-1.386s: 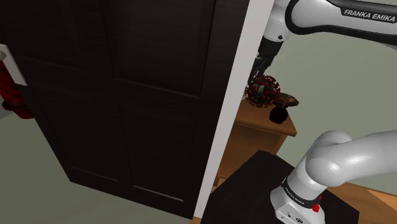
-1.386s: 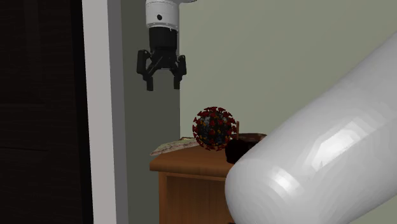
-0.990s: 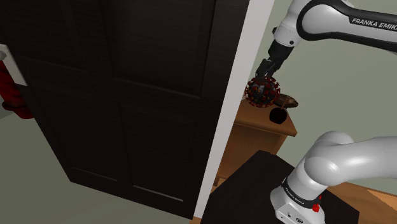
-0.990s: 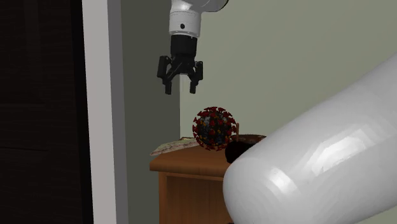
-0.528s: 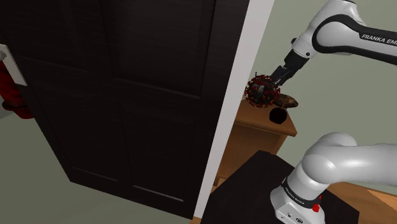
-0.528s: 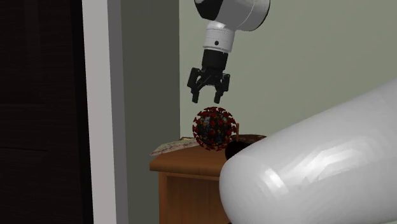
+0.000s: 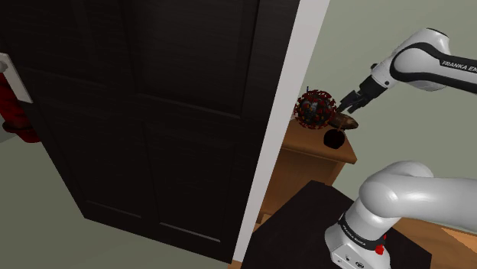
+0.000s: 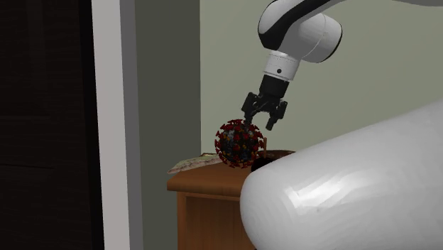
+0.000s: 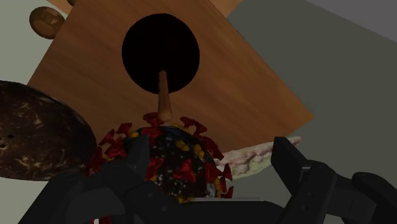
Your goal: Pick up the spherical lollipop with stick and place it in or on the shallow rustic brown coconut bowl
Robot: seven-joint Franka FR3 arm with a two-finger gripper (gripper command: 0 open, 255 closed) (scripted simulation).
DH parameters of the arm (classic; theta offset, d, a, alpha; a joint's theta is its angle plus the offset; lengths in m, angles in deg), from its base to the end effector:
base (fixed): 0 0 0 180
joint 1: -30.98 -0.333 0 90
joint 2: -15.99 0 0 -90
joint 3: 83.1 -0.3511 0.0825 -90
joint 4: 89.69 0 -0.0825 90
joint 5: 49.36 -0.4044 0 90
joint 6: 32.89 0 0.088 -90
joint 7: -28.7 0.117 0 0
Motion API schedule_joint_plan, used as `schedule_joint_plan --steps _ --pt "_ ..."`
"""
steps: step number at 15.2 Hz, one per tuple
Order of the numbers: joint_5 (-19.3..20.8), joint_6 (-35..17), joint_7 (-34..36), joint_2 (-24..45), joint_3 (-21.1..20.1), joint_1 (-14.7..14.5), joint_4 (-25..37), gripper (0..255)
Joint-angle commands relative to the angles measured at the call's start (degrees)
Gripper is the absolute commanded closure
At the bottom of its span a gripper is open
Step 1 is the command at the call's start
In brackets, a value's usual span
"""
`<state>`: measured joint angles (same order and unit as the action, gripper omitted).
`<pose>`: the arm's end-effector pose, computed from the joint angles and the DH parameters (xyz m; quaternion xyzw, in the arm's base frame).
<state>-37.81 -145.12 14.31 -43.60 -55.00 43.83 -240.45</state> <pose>0.1991 -0.2278 0.5384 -0.9738 0.1254 -0.1843 0.0447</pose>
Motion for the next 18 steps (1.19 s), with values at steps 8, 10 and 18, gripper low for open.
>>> schedule_joint_plan --steps 8,10,18 --pt "2.2 -7.6 -3.3 1.2 8.0 2.1 -4.2 0" --pt "2.4 -9.4 -3.2 2.0 8.5 1.8 -5.3 0" --pt "2.5 -10.0 -3.2 2.2 8.7 1.8 -5.6 0"
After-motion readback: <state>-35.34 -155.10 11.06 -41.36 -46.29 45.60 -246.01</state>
